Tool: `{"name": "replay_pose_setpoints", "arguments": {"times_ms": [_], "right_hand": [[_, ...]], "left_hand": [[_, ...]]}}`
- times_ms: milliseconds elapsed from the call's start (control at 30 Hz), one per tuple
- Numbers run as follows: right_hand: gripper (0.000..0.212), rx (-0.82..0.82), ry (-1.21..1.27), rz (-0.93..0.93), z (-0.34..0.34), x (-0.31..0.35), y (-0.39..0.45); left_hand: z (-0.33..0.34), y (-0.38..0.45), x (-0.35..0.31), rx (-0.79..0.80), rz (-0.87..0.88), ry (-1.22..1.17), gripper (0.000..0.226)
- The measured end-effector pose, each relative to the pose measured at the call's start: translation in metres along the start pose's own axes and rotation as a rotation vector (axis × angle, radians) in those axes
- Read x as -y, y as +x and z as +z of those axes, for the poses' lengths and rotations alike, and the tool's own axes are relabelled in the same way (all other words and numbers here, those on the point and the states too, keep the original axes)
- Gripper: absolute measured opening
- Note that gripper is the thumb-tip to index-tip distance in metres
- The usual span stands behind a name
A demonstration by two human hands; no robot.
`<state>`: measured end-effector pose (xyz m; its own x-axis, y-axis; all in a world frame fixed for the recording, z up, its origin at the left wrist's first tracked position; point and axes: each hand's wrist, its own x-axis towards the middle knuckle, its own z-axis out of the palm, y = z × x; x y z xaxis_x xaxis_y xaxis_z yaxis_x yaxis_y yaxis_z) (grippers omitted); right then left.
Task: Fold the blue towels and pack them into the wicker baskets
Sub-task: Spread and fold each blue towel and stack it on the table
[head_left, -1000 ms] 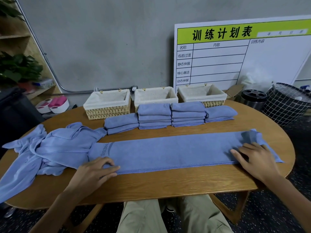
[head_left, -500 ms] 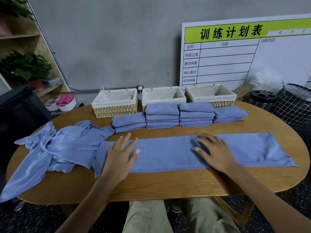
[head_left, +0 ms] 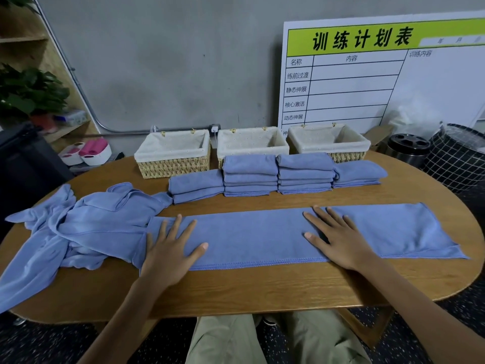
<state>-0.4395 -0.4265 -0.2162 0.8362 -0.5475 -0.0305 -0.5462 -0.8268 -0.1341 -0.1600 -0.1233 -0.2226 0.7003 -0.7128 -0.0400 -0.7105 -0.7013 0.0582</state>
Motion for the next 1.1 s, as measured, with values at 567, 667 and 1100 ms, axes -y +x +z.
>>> {"name": "replay_pose_setpoints", "arguments": {"times_ms": [567,667,1100], "right_hand": [[0.11,-0.016,0.04,0.098,-0.006,-0.031,-0.012],[0.111,-0.009,0.067,0.12,-0.009,-0.048,-0.019],[0.083,-0.058,0.068,0.206,-0.008,-0.106,-0.044]], "left_hand": [[-0.017,0.021,-0.104,0.045,0.195,-0.095,0.075],[-0.005,0.032,-0.113,0.119,0.184,-0.023,0.081],[-0.003,0.034,-0.214,0.085,0.532,-0.074,0.082]]}}
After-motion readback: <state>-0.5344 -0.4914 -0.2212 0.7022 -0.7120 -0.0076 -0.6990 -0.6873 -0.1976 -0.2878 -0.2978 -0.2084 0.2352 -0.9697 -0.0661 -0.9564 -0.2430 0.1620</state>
